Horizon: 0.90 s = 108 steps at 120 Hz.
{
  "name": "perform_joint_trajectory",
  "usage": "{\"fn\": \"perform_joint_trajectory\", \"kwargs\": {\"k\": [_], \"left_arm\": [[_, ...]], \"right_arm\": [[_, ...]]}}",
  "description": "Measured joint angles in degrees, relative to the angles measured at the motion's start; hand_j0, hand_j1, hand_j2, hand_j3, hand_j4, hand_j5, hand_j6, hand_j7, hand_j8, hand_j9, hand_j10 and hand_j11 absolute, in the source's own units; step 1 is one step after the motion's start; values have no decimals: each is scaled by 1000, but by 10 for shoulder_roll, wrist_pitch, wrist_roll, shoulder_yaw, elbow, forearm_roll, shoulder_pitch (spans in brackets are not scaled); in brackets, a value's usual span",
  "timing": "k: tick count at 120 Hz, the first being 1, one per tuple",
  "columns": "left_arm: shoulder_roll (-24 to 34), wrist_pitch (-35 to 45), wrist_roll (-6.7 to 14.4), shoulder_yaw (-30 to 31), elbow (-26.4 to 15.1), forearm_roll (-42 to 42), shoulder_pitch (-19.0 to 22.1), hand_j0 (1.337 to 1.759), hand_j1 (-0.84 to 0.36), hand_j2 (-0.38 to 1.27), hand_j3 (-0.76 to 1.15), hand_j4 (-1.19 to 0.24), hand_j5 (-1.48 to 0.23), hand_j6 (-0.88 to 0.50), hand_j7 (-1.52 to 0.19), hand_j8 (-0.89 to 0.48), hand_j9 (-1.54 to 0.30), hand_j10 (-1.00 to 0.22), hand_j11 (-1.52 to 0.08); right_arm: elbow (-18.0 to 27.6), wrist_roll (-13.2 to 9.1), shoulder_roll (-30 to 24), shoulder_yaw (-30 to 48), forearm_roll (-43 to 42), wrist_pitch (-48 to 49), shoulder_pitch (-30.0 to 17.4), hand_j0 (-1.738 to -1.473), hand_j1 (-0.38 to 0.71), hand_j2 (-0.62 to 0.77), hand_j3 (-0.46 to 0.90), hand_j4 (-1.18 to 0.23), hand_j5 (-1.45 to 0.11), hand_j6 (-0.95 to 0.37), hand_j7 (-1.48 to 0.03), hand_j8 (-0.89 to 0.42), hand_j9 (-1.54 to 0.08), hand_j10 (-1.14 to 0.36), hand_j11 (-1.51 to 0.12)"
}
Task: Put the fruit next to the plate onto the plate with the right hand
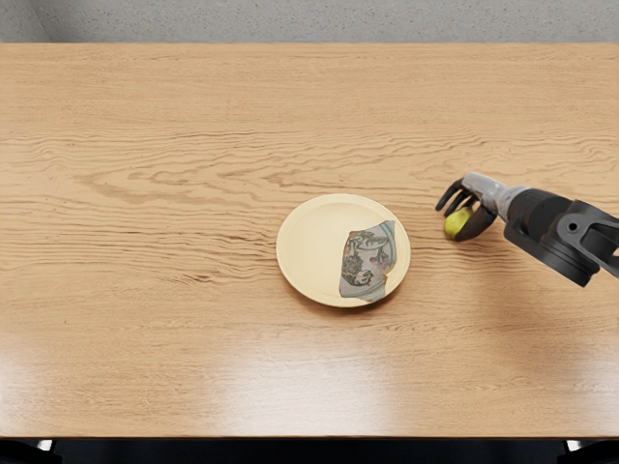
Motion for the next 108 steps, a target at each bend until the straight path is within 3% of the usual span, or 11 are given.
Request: {"fn": "perform_joint_trajectory", "kwargs": {"k": [27,36,42,56,64,69,76,82,97,108], "left_arm": [[0,0,0,0,0,0,0,1658,349,1,0,-2,0,-3,0,-3,0,-2,0],[0,0,0,0,0,0,0,1658,349,1,0,-2,0,-3,0,-3,0,-2,0],[0,0,0,0,0,0,0,1658,349,1,0,-2,0,-3,0,-3,0,-2,0],[0,0,0,0,0,0,0,1658,349,1,0,-2,0,-3,0,-3,0,-2,0],[0,0,0,0,0,0,0,1658,349,1,0,-2,0,-3,0,-3,0,-2,0],[0,0,0,0,0,0,0,1658,349,1,0,-2,0,-3,0,-3,0,-2,0],[0,0,0,0,0,0,0,1658,349,1,0,-3,0,-3,0,-3,0,-2,0],[0,0,0,0,0,0,0,1658,349,1,0,-2,0,-3,0,-3,0,-2,0],[0,0,0,0,0,0,0,1658,349,1,0,-2,0,-3,0,-3,0,-2,0],[0,0,0,0,0,0,0,1658,349,1,0,-2,0,-3,0,-3,0,-2,0]], "right_arm": [[-1,0,1,1,-1,3,-1,-1646,279,-4,0,-624,-801,-486,-798,-332,-845,-432,-852],[-6,0,3,1,-2,5,-1,-1643,279,-61,0,-625,-821,-486,-808,-326,-858,-441,-869],[-8,0,4,1,-4,6,-1,-1643,270,7,0,-631,-833,-494,-817,-338,-866,-466,-876],[-11,-1,5,1,-4,10,-1,-1641,291,2,-1,-651,-902,-466,-864,-312,-909,-444,-920],[-11,-1,6,2,-2,13,-1,-1643,275,66,3,-642,-968,-513,-888,-303,-952,-469,-949],[-11,0,6,2,-1,14,0,-1647,315,225,3,-643,-994,-515,-900,-313,-967,-511,-953],[-12,0,6,4,6,14,2,-1651,342,339,3,-645,-1024,-524,-914,-315,-986,-522,-966],[-12,0,3,4,25,15,5,-1653,330,314,1,-640,-1051,-525,-923,-311,-1010,-532,-994],[-12,0,0,6,63,20,23,-1655,264,408,1,-665,-1037,-619,-938,-425,-1011,-623,-1018],[-12,0,0,6,89,26,44,-1656,242,371,2,-676,-1033,-635,-945,-452,-1005,-628,-1017]]}}
